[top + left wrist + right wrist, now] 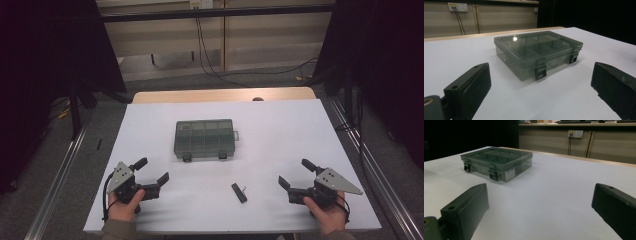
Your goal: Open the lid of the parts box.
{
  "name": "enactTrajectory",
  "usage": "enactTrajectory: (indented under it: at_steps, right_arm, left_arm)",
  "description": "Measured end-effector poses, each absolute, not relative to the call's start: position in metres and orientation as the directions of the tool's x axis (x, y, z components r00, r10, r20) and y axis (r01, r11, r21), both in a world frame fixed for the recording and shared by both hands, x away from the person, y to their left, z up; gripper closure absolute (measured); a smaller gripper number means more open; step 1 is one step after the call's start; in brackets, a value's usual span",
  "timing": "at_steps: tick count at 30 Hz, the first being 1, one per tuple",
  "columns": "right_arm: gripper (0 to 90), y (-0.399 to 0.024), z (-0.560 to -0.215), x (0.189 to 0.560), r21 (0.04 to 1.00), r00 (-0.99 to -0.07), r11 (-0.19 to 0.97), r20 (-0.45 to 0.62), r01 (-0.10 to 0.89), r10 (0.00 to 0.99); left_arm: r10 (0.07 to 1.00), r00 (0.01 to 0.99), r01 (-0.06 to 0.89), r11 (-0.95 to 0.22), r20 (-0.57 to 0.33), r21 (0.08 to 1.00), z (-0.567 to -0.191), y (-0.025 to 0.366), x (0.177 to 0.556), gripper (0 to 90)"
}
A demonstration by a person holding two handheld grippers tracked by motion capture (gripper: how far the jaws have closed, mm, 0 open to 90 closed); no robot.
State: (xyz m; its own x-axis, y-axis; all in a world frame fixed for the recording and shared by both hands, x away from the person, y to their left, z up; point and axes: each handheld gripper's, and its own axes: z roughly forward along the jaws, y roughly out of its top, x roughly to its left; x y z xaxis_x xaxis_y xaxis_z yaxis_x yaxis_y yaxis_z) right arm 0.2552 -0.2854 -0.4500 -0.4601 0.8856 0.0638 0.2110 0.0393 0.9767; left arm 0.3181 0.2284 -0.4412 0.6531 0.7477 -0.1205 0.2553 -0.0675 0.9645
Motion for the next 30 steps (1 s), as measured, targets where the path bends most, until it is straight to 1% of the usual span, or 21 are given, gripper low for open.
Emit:
enactTrajectory:
  at_steps: [4, 12, 17, 19, 24, 30]
  right_arm:
    - [0.5, -0.285, -0.450, 0.256, 0.973, -0.455, 0.046, 0.063, 0.226, 0.888]
    - [0.9, -0.282, -0.449, 0.258, 0.972, -0.452, 0.064, 0.046, 0.225, 0.891]
    - [1.4, -0.282, -0.448, 0.262, 0.970, -0.446, 0.063, 0.050, 0.235, 0.894]
    - [1.7, -0.281, -0.447, 0.265, 0.970, -0.443, 0.060, 0.052, 0.235, 0.895]
    - [3.0, -0.276, -0.445, 0.274, 0.968, -0.442, 0.063, 0.052, 0.243, 0.895]
    - [3.6, -0.269, -0.442, 0.280, 0.964, -0.461, 0.108, 0.017, 0.244, 0.887]
  left_arm:
    - [0.747, 0.655, 0.253, -0.077, -0.112, 0.964, -0.441, 0.228, 0.319, 2.9]
    - [0.746, 0.656, 0.261, -0.080, -0.116, 0.962, -0.442, 0.228, 0.322, 2.1]
    - [0.750, 0.648, 0.277, -0.068, -0.134, 0.958, -0.442, 0.226, 0.327, 1.9]
    - [0.757, 0.643, 0.270, -0.084, -0.115, 0.959, -0.440, 0.225, 0.330, 1.9]
    - [0.759, 0.643, 0.269, -0.091, -0.108, 0.959, -0.439, 0.222, 0.333, 2.0]
    - [0.757, 0.643, 0.288, -0.095, -0.119, 0.953, -0.440, 0.218, 0.339, 1.9]
